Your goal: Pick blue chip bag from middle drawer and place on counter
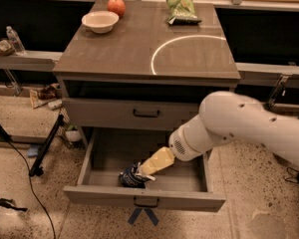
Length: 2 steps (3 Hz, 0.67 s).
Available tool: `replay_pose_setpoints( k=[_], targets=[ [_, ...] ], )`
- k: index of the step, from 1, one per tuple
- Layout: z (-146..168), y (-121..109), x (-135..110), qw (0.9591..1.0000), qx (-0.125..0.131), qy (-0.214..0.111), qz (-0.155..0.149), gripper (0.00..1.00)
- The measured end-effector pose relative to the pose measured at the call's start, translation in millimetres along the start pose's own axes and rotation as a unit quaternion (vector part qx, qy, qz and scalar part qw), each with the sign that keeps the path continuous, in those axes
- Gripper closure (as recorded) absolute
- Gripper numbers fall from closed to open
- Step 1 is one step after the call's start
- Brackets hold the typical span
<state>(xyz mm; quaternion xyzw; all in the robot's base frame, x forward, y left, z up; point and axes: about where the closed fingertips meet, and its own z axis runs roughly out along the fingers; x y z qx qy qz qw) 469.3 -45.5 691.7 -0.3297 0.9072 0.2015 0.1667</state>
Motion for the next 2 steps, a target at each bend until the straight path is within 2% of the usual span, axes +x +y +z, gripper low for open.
replay_pose_setpoints(
  k=[1,2],
  targets=[
    [73.4,-10.9,-5.3,0.9990,0.015,-0.022,0.035,0.00],
    [116.7,-33.7,-0.1,0.9974,0.065,-0.019,0.024,0.00]
  ],
)
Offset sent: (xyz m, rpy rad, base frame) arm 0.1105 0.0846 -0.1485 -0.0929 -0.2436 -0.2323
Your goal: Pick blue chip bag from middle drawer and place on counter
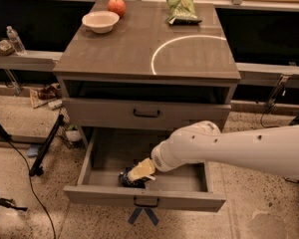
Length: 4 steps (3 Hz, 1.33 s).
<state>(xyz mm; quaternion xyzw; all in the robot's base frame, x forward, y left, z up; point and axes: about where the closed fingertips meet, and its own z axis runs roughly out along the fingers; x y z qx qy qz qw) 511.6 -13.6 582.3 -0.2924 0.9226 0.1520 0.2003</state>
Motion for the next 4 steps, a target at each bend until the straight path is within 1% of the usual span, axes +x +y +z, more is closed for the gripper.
replay_pose_setpoints(
  k=[1,2,3,4],
  targets=[
    [13.9,-3.6,-23.9,0.9993,0.019,-0.026,-0.017,0.00],
    [16.4,-0.3,-25.3,0.9994,0.015,-0.026,-0.018,0.00],
    [54.5,-9.9,-20.2,0.9997,-0.017,-0.016,0.006,0.00],
    [89.0,-22.8,-12.6,0.9991,-0.021,-0.007,0.037,0.00]
  ],
)
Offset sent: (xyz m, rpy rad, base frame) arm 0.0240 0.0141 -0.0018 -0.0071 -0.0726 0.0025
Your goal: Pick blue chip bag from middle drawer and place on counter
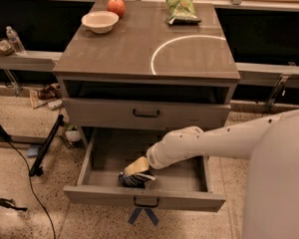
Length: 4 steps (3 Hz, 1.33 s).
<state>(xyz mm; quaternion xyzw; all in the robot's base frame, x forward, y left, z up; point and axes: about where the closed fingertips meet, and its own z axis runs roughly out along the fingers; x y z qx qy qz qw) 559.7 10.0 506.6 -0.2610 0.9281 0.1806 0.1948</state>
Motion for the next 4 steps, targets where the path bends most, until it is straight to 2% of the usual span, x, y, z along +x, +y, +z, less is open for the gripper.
replay_pose_setpoints(
  k=[1,2,3,4],
  targets=[
    [21.6,-4.5,6.3,0.9999,0.006,0.009,0.011,0.00],
    [43.4,-1.6,17.6,0.9995,-0.004,0.024,0.022,0.00],
    [59.2,6.5,25.8,0.9988,-0.020,0.037,0.024,0.15],
    [70.0,15.2,28.7,0.9983,-0.033,0.044,0.020,0.38]
  ],
)
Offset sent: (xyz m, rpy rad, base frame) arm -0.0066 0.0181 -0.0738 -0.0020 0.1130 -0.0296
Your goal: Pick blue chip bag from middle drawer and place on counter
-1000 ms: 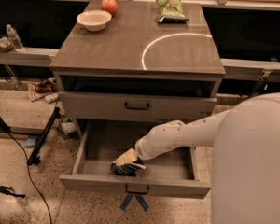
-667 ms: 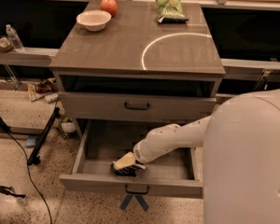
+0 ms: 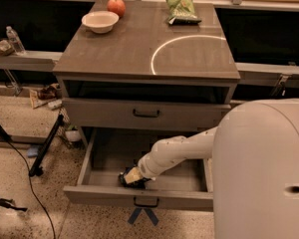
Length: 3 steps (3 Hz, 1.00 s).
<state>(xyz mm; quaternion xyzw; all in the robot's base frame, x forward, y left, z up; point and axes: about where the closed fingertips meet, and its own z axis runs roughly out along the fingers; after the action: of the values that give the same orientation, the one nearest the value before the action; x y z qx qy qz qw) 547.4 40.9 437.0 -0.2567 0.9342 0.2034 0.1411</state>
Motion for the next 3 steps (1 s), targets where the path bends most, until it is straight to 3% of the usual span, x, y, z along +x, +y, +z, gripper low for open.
replay_pose_setpoints(
  k=[1,2,3],
  targets=[
    [5.6,6.2,-1.4,0.9999,-0.008,0.003,-0.006,0.62],
    [-18.1,12.8,-16.7,0.9991,-0.024,-0.029,-0.018,0.93],
    [-54.9,2.2,-23.9,0.9973,-0.022,-0.068,-0.015,1.00]
  ],
)
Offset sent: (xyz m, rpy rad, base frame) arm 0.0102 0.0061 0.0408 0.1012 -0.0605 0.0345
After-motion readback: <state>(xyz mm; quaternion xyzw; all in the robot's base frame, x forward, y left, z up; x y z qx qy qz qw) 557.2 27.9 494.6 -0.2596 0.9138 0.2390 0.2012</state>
